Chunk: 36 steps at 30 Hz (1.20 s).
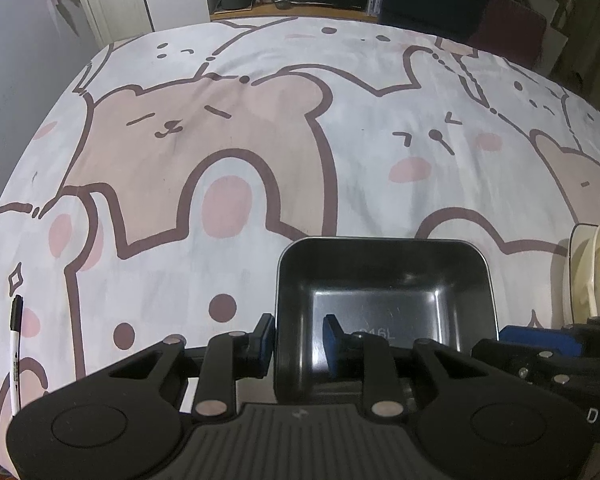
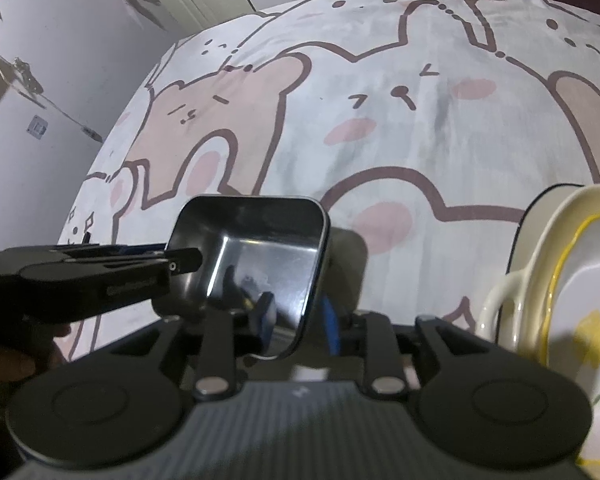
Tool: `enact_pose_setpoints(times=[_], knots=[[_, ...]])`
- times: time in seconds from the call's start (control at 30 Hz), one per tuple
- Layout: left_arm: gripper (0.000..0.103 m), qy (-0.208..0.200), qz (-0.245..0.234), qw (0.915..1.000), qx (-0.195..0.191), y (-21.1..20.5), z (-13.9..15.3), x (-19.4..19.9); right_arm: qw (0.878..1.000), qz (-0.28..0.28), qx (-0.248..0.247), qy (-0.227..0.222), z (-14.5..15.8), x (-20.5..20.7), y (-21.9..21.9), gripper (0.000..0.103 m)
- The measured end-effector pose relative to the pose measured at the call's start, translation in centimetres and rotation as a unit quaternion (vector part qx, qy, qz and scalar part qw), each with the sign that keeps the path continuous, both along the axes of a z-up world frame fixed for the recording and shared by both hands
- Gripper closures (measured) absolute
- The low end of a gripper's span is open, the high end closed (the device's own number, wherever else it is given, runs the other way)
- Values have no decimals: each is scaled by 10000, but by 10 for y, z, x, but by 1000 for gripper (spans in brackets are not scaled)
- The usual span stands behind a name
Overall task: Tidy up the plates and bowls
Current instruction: 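Lower the square steel tray onto the bedspread with both tools, then open both tools to release the square steel tray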
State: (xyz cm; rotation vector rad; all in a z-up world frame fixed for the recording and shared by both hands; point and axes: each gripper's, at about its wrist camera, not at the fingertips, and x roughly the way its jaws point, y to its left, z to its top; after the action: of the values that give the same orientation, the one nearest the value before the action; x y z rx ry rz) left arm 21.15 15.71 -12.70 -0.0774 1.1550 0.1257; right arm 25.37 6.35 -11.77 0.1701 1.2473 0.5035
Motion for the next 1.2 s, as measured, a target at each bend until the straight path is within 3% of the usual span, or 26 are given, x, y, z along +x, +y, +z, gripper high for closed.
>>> enact_pose_setpoints(times=[0.23, 0.4, 0.57, 0.73, 0.87, 1.2], knots=[[73, 48, -9, 10000, -8, 1, 0, -2, 10000, 23, 10, -1, -1, 0, 0, 67], [54, 53, 31, 10000, 19, 4, 4, -7, 9999, 109, -43, -121, 1, -1, 1, 54], [22, -42, 82, 9999, 71, 7, 13, -16, 9990, 205, -106, -375, 7, -5, 0, 36], [5, -252, 215, 9994, 51, 11, 29, -24, 9958, 331, -266, -808, 21, -11, -5, 19], [0, -535, 272, 9982, 31, 9, 46, -29, 9896, 363, -344, -1347, 41, -17, -15, 0], [0, -1101, 35, 9937, -197, -35, 77, -13, 9752, 34, -647, -2116, 75, -5, -77, 0]])
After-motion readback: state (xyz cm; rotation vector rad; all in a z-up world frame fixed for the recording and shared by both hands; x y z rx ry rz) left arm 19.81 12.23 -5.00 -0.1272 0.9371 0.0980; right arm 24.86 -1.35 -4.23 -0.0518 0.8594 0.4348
